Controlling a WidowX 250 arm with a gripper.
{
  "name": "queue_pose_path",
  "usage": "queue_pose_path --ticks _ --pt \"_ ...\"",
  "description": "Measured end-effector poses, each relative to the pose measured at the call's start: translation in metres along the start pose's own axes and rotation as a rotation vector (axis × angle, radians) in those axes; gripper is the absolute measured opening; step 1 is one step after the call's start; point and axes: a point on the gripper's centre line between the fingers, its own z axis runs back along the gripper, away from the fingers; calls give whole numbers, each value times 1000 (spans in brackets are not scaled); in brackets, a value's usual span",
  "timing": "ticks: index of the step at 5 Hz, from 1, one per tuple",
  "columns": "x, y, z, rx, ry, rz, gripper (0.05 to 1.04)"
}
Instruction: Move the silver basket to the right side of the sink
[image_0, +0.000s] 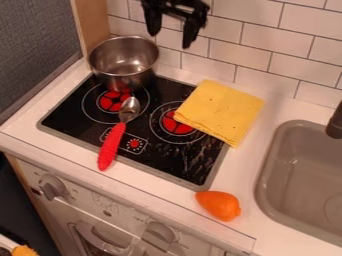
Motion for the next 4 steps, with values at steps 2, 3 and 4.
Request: queue_pose_path --ticks 2,3,4 --pt "-23 1 -18 105 45 46 1001" --pt "-29 14 -35 95 69 86 1001" --pt "-35 14 -66 82 147 75 1001"
